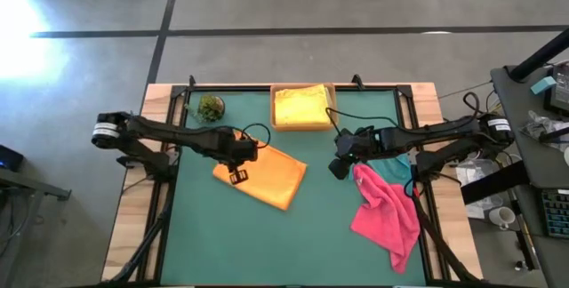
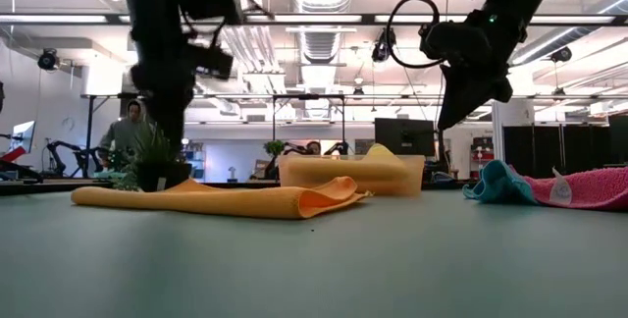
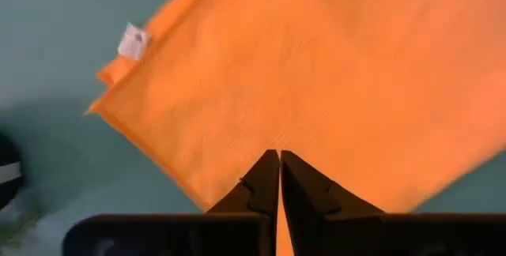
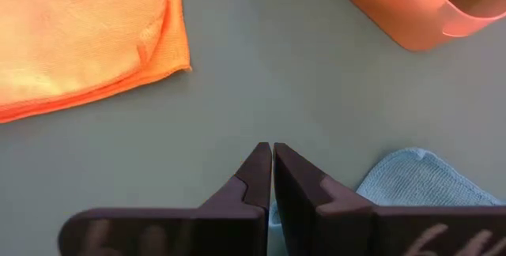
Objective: Fold microfiber towels
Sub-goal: Fold the orange towel
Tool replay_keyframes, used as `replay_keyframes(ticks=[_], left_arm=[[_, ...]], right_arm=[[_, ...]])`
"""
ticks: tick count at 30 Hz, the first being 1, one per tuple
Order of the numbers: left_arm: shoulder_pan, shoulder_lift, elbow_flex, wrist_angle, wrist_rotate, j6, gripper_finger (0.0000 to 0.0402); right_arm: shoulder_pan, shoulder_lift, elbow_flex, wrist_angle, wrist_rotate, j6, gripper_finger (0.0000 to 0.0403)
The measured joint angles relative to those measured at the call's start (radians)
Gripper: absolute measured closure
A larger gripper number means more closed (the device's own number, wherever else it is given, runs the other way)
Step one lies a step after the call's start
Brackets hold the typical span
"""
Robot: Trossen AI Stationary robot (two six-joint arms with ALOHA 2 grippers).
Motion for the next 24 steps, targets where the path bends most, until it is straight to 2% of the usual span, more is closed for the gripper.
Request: replay_keyframes(ticks=[6, 11, 24], left_arm=[[-0.061, -0.030, 0.010, 0.267, 0.076, -0.081, 0.0400], [-0.123, 0.015, 0.007, 0.444, 0.078, -0.120, 0.0400], [-0.262, 0.194, 0.008, 0.694, 0.078, -0.135, 0.0400]], right_arm=[[0.000, 0.000, 0.000, -0.004, -0.002, -0.015, 0.0394], [0.000, 0.000, 0.000, -0.007, -0.002, -0.014, 0.0394], [0.024, 0.000, 0.000, -0.005, -0.002, 0.012, 0.0394]])
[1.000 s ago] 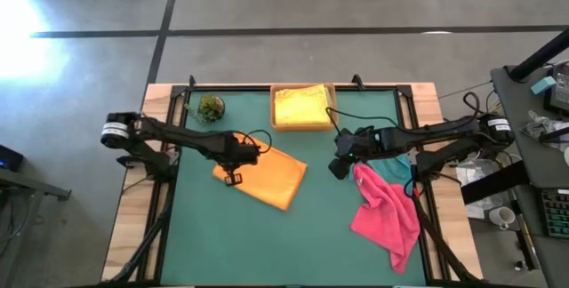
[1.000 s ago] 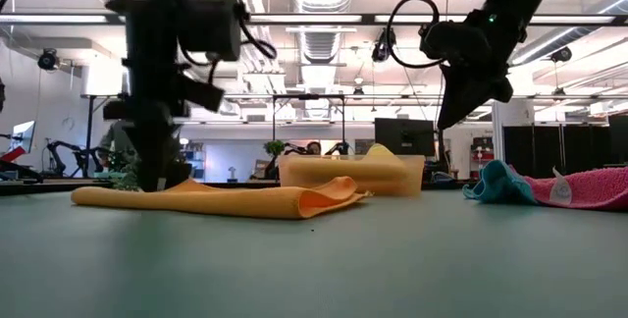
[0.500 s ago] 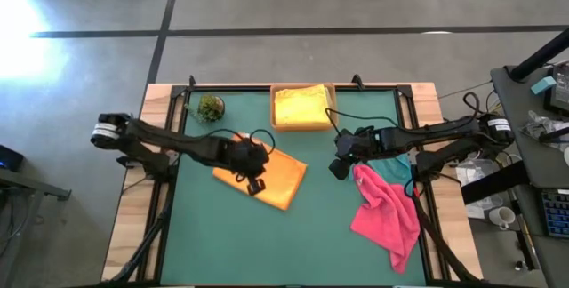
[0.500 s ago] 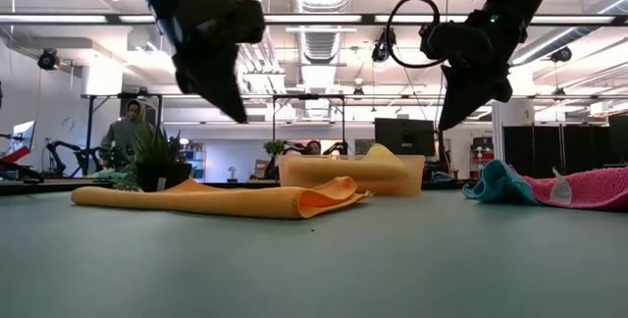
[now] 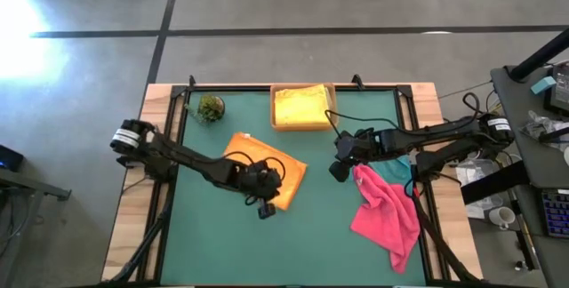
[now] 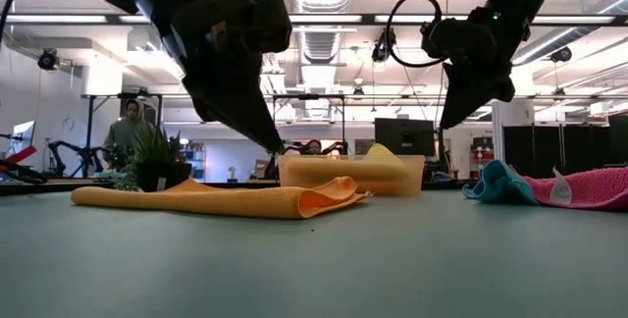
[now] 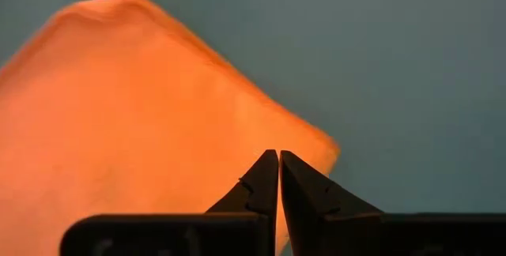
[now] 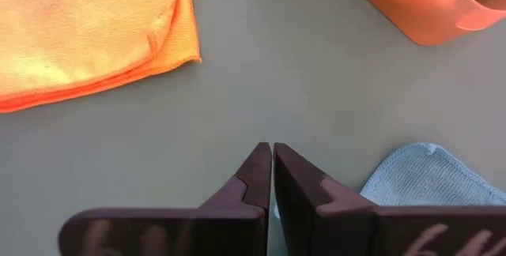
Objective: Fold microfiber towels
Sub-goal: Fold the orange towel
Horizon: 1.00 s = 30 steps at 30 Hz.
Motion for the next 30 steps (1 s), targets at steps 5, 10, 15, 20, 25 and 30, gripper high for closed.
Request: replay_keyframes(ticks=[5, 10, 15, 20, 25, 30], left_arm=[[-0.041, 0.055, 0.001, 0.023, 0.000, -0.001, 0.0400], [-0.066, 0.123, 0.001, 0.040, -0.001, -0.043, 0.0400], [-0.094, 0.164, 0.007, 0.044, 0.002, -0.053, 0.0400], [-0.146, 0.149, 0.005, 0.004, 0.049, -0.102, 0.0400], [-0.204, 0.114, 0.007, -0.135, 0.163, -0.115, 0.0400], [-0.275, 0.081, 0.007, -0.319, 0.202, -0.143, 0.0400]], right_arm=[[0.003, 0.000, 0.000, 0.000, 0.000, 0.004, 0.0394], [0.009, 0.000, 0.000, 0.000, 0.000, 0.025, 0.0394], [0.029, 0.000, 0.000, 0.000, 0.000, 0.052, 0.0394], [0.042, 0.000, 0.000, -0.002, 0.000, 0.053, 0.0394], [0.042, 0.006, 0.000, 0.001, 0.001, 0.053, 0.0394], [0.042, 0.007, 0.000, 0.004, 0.001, 0.053, 0.0394]])
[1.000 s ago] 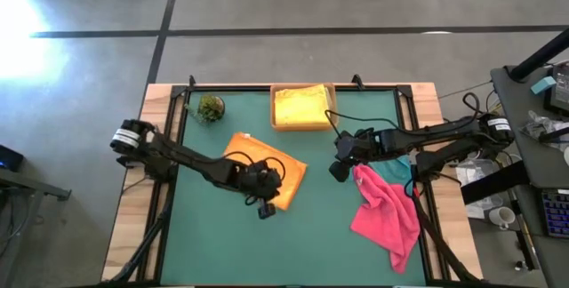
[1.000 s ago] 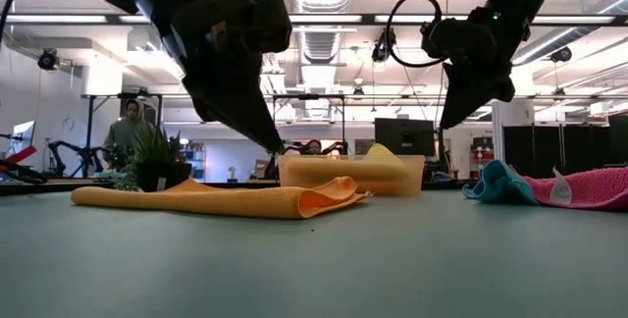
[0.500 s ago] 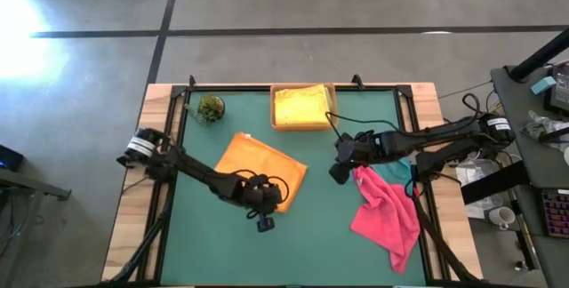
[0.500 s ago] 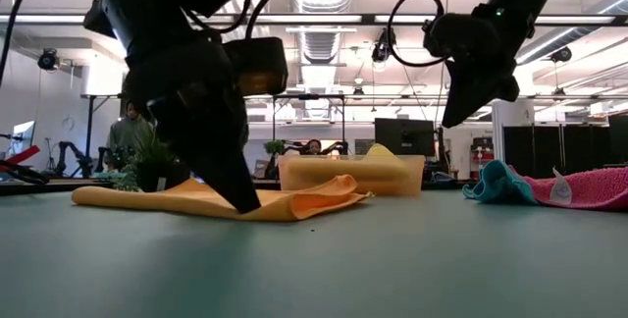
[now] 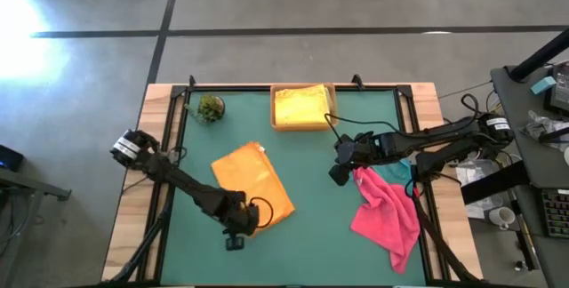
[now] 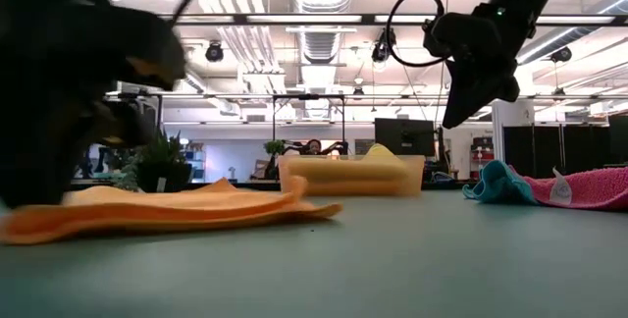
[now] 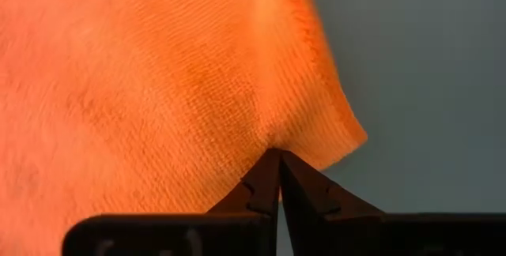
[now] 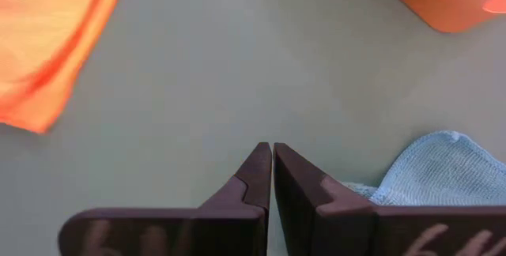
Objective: Fold microfiber towels
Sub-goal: Fold the orange towel
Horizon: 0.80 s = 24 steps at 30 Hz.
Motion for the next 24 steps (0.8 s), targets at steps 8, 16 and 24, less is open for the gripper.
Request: replay_keyframes(ticks=[8, 16, 24], left_arm=[[-0.044, -0.055, -0.008, -0.213, 0.002, -0.013, 0.0400], [-0.043, -0.135, -0.008, -0.288, -0.004, -0.036, 0.0400], [-0.041, -0.233, 0.005, -0.408, -0.002, -0.087, 0.0400]], right_arm=[[0.000, 0.000, 0.000, 0.007, 0.000, 0.000, 0.0394], [0.000, 0.000, 0.000, 0.009, 0.000, 0.000, 0.0394], [0.000, 0.000, 0.000, 0.026, 0.000, -0.034, 0.0394]])
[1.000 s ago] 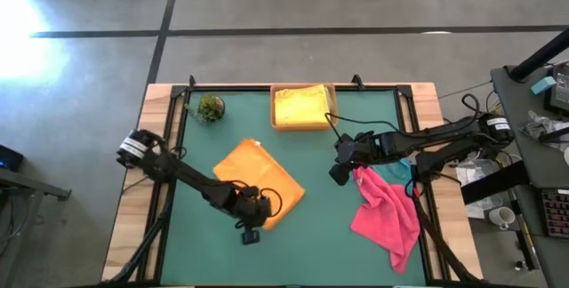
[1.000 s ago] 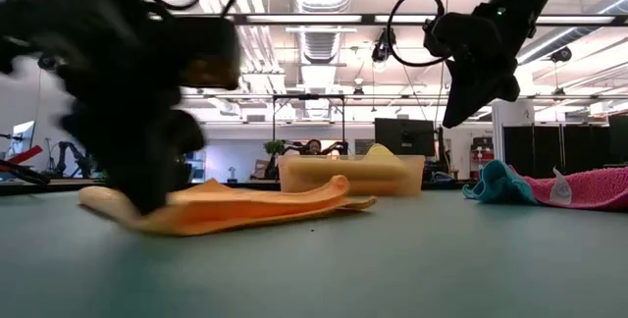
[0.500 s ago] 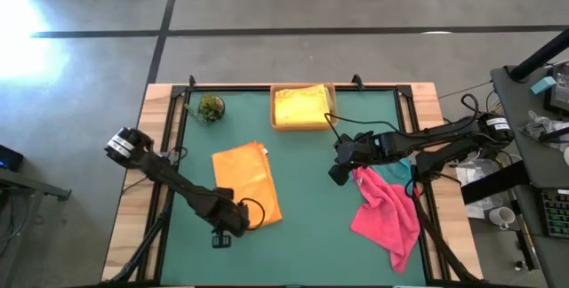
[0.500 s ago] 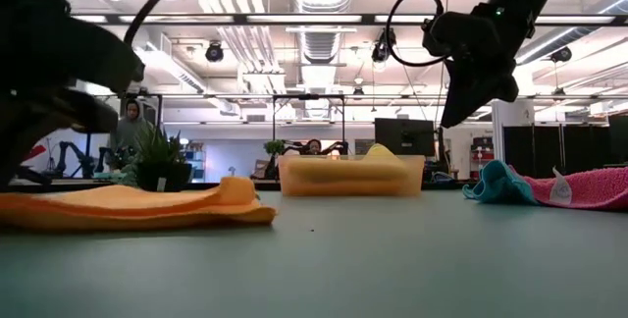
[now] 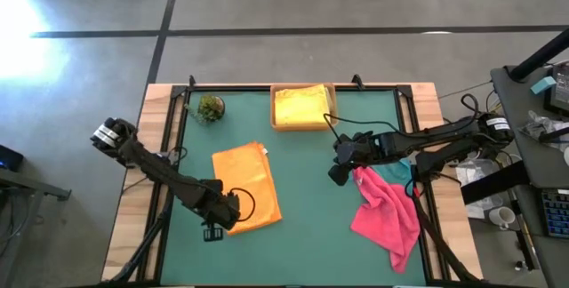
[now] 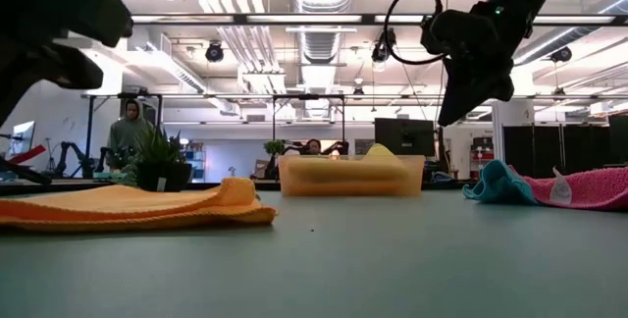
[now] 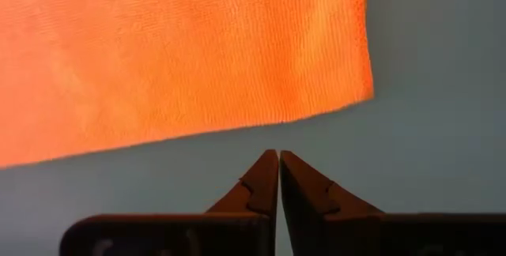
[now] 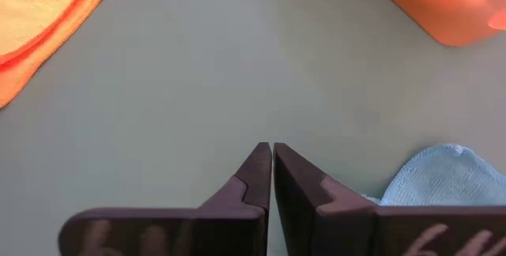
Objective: Fold microfiber towels
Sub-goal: Fold the orange towel
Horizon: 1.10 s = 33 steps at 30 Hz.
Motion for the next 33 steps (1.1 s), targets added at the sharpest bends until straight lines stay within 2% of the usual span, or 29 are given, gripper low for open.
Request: replay_keyframes(ticks=[5, 10, 14, 17, 21, 26, 33], left_arm=[[0.000, -0.054, 0.008, -0.035, 0.001, -0.004, 0.0400], [0.000, -0.103, 0.021, -0.056, -0.001, -0.003, 0.0400], [0.000, -0.135, 0.068, -0.069, 0.018, -0.003, 0.0400], [-0.002, -0.152, 0.126, -0.096, -0.007, 0.001, 0.0400], [-0.007, -0.160, 0.233, -0.188, -0.132, 0.049, 0.0400], [-0.009, -0.160, 0.348, -0.287, -0.408, 0.166, 0.0400], [-0.007, -0.161, 0.410, -0.287, -0.687, 0.516, 0.0400]], right_arm=[[0.004, 0.000, 0.000, 0.072, -0.003, -0.051, 0.0394], [0.040, 0.000, 0.014, 0.233, -0.012, -0.143, 0.0394], [0.076, 0.000, 0.031, 0.364, -0.032, -0.217, 0.0394], [0.094, 0.000, 0.060, 0.397, -0.035, -0.247, 0.0394], [0.105, 0.000, 0.108, 0.399, -0.034, -0.272, 0.0394], [0.105, 0.000, 0.157, 0.398, -0.034, -0.322, 0.0394], [0.105, 0.000, 0.207, 0.387, -0.086, -0.442, 0.0388]])
